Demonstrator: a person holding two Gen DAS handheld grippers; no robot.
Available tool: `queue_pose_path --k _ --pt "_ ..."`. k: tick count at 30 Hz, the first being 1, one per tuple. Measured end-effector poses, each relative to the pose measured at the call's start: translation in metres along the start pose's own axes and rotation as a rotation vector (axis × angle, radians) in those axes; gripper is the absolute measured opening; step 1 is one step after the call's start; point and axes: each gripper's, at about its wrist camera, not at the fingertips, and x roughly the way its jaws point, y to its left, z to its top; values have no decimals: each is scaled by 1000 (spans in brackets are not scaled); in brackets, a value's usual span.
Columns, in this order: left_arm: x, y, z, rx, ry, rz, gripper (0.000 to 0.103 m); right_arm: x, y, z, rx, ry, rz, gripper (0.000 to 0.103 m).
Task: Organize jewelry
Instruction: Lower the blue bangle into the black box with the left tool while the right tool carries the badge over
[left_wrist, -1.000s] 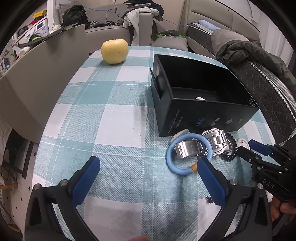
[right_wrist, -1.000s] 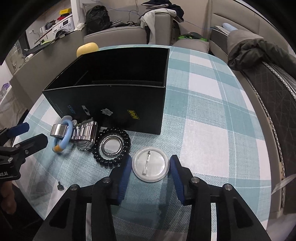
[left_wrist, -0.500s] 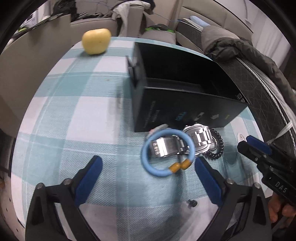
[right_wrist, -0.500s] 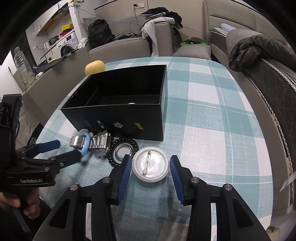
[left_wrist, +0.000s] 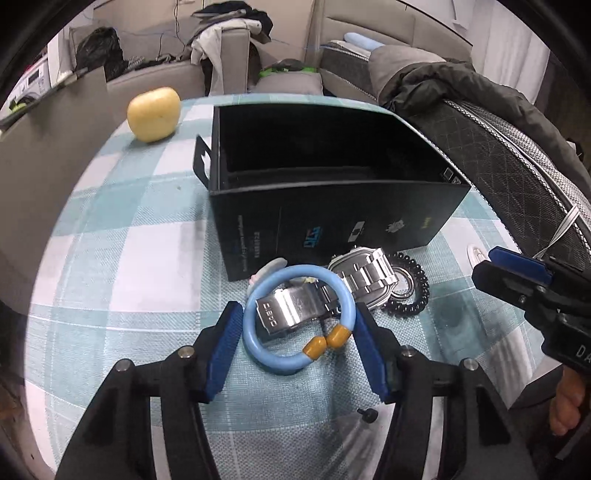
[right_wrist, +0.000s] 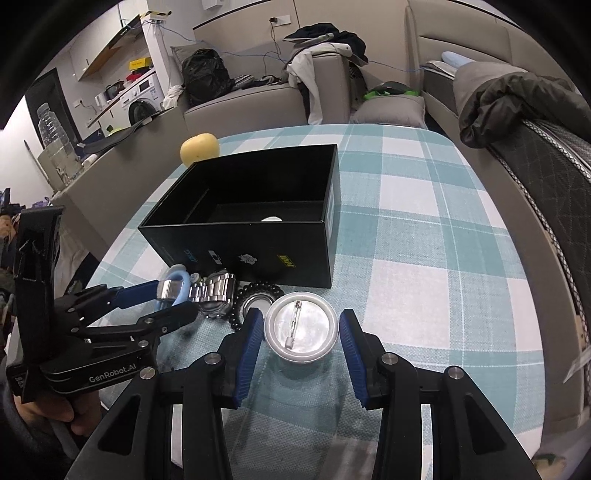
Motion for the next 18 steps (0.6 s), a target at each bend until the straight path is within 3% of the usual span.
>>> queue_pose_path --k 11,18 --pt "-34 -5 -1 42 -124 13 55 -14 1 4 17 -76 39 41" --pt "-56 -6 16 77 -201 25 55 -33 16 20 -43 -151 87 41"
